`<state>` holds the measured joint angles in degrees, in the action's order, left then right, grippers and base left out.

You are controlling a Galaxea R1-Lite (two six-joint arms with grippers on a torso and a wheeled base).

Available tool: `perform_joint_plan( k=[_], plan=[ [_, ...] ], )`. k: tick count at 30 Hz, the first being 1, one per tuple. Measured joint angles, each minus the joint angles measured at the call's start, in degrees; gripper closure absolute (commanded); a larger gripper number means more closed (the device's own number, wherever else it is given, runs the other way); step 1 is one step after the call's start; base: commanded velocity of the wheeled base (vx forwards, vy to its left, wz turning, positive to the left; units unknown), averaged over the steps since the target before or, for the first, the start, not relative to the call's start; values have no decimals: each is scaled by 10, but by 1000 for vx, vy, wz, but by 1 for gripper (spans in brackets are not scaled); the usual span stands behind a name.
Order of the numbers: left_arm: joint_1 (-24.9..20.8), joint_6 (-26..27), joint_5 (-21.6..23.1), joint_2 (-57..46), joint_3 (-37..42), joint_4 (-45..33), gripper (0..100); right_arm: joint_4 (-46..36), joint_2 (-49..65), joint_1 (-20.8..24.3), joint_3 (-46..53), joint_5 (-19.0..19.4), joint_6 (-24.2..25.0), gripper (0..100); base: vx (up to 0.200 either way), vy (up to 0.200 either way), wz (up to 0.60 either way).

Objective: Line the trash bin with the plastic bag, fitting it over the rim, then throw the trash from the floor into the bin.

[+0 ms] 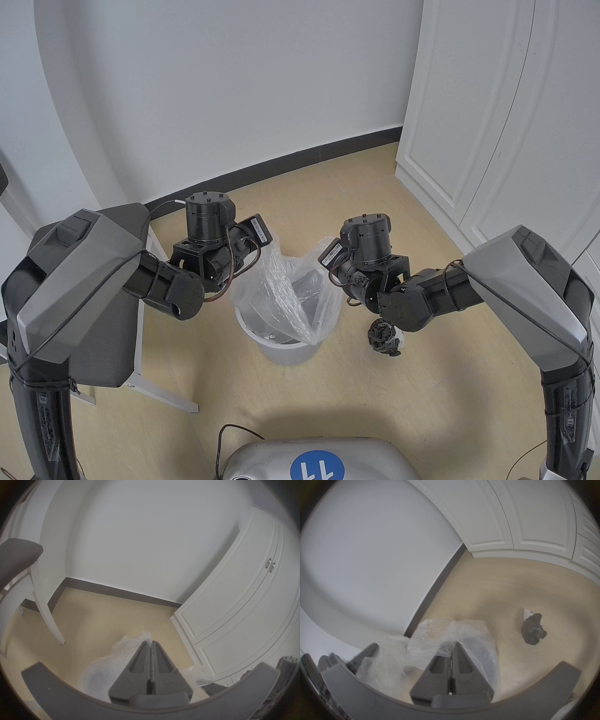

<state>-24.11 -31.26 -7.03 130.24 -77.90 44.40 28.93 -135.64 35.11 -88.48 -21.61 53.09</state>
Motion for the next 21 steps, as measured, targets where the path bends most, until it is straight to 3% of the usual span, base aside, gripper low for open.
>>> perform_joint_plan(
  k=[8, 21],
  plan=[
    [-9, -7, -4, 25, -4, 18, 100, 135, -6, -4, 39, -5, -39, 100, 0, 0, 0],
    [-32, -11, -25, 77, -9, 57, 100, 368, -6, -2, 145, 1, -170, 100, 0, 0, 0]
  ],
)
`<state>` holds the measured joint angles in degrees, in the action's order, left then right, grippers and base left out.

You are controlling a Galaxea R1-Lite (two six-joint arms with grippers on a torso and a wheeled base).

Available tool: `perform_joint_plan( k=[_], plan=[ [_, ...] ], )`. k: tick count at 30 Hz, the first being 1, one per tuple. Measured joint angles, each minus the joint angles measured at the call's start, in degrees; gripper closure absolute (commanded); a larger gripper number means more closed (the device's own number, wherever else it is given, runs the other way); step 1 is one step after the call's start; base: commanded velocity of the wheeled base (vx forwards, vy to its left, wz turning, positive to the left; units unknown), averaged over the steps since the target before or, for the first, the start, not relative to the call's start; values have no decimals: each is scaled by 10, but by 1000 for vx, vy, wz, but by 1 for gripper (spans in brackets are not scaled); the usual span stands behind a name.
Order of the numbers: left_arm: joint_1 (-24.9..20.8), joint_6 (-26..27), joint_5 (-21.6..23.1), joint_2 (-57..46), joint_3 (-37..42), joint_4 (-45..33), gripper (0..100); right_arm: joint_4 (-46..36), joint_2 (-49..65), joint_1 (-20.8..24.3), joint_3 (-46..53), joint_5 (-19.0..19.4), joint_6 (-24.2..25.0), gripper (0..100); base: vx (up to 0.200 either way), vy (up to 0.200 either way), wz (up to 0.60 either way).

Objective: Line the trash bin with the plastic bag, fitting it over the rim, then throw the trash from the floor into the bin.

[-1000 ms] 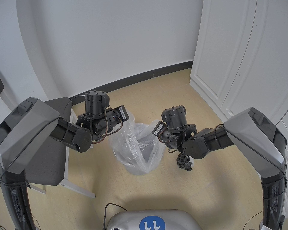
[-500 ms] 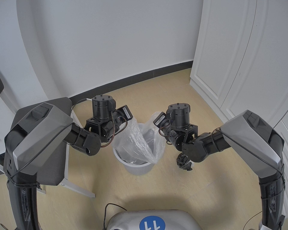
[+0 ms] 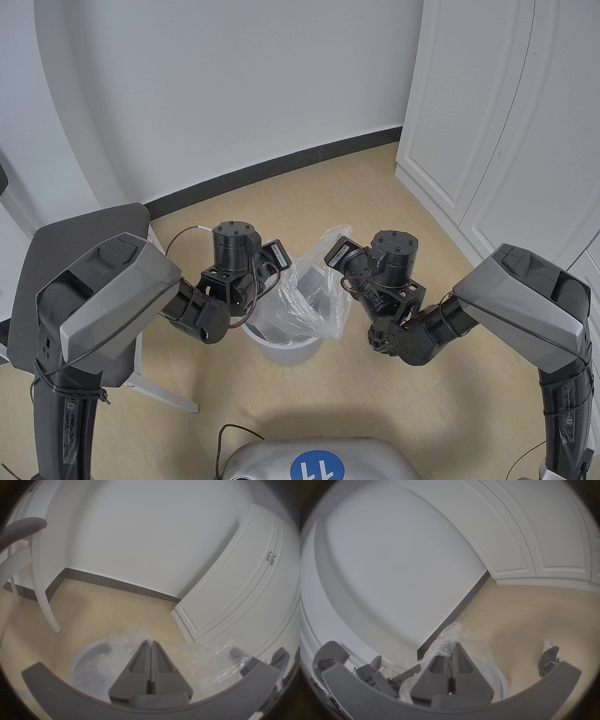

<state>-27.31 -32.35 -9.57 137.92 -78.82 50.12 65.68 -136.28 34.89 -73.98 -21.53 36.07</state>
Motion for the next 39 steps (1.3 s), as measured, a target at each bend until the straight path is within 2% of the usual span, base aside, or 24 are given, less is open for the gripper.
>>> perform_joint_plan(
  k=[7, 12, 16, 24, 39],
  plan=[
    [-10, 5, -21, 31, -17, 4, 100, 75, 1, 4, 61, 31, -47, 100, 0, 0, 0],
    [-12, 30, -63, 59, -47, 10, 100, 121, 4, 5, 108, 60, -80, 100, 0, 0, 0],
    [-16, 37, -77, 80, -66, 15, 100, 146, 8, 6, 137, 71, -106, 100, 0, 0, 0],
    [-20, 39, -79, 98, -79, 16, 100, 144, 26, 9, 167, 74, -114, 100, 0, 0, 0],
    [-18, 39, -80, 83, -78, 16, 100, 141, 23, -13, 177, 75, -109, 100, 0, 0, 0]
  ],
)
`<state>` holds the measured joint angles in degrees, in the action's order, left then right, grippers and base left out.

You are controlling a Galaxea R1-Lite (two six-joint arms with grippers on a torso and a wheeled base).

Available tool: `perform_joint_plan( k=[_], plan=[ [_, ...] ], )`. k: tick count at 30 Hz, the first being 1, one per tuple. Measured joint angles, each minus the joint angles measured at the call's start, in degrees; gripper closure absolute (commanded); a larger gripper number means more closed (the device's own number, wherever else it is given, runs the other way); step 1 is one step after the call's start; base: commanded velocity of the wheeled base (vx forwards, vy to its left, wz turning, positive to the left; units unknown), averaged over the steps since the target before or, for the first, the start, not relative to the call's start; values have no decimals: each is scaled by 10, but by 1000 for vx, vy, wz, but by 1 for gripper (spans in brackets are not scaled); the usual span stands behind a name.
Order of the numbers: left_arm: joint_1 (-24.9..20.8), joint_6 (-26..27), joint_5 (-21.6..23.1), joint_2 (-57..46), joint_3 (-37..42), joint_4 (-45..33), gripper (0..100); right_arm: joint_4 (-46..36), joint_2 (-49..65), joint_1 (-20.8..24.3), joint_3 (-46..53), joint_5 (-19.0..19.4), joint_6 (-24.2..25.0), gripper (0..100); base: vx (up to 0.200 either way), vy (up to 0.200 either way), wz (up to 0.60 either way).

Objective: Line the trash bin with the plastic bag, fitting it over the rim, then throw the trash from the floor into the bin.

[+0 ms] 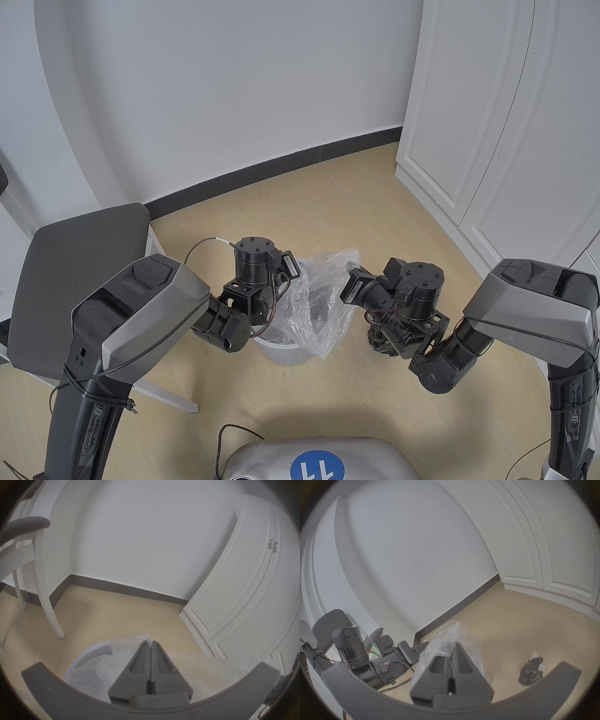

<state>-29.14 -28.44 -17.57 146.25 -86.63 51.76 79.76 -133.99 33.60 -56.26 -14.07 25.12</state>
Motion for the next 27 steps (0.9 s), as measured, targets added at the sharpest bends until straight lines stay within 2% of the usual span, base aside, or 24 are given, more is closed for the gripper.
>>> perform_joint_plan(
  k=[27],
  plan=[
    [9, -7, 1, 17, -14, 0, 100, -2, 6, 1, 17, 9, -1, 100, 0, 0, 0]
  ],
)
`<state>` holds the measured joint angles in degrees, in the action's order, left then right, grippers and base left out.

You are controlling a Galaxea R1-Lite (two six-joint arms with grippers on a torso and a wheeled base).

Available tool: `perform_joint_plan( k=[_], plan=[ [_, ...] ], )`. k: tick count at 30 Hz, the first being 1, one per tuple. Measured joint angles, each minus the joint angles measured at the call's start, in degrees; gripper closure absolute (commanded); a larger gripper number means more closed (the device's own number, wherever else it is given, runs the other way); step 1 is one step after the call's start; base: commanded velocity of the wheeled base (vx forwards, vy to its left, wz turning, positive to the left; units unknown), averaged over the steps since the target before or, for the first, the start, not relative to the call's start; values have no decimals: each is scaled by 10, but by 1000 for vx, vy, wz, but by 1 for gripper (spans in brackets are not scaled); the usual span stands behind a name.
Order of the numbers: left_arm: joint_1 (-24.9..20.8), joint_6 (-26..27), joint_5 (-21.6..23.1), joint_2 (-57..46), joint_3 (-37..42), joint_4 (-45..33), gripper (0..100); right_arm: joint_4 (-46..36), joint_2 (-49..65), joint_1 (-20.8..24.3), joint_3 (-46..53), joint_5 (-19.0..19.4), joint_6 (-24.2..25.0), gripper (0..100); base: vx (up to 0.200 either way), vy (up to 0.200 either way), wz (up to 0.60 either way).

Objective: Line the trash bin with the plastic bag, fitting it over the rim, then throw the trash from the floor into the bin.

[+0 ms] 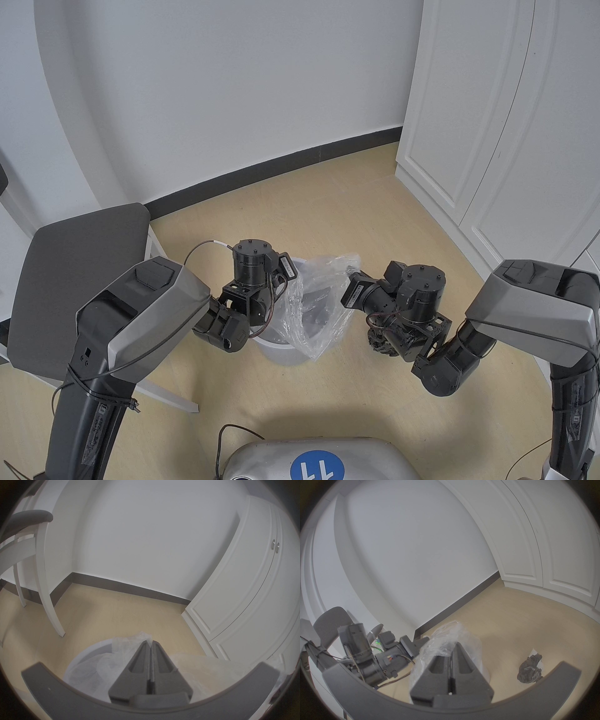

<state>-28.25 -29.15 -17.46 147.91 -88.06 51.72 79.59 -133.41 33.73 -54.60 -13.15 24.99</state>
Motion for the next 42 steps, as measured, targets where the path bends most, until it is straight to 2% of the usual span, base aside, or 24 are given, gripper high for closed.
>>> perform_joint_plan(
  k=[4, 10, 18, 25, 29, 34, 42],
  plan=[
    [-1, 0, 0, 6, -3, 0, 100, 20, 9, 10, 17, 2, -3, 100, 0, 0, 0],
    [0, 1, -1, 19, -20, 0, 100, 77, -4, 23, 41, 27, -18, 100, 0, 0, 0],
    [4, 3, -12, 39, -48, -1, 100, 94, -63, 21, 1, 30, -31, 100, 0, 0, 0],
    [8, 36, -14, 40, -36, -1, 100, 94, -94, 13, -21, 27, -32, 100, 0, 0, 0],
    [12, 64, -13, 20, 1, 3, 100, 89, -97, 11, -35, 10, -29, 100, 0, 0, 0],
    [14, 109, -12, -28, 62, 6, 100, 15, -94, 10, -76, -36, -4, 100, 0, 0, 0],
    [18, 196, -11, -114, 168, 8, 100, -178, -80, 10, -163, -107, 82, 100, 0, 0, 0]
  ],
)
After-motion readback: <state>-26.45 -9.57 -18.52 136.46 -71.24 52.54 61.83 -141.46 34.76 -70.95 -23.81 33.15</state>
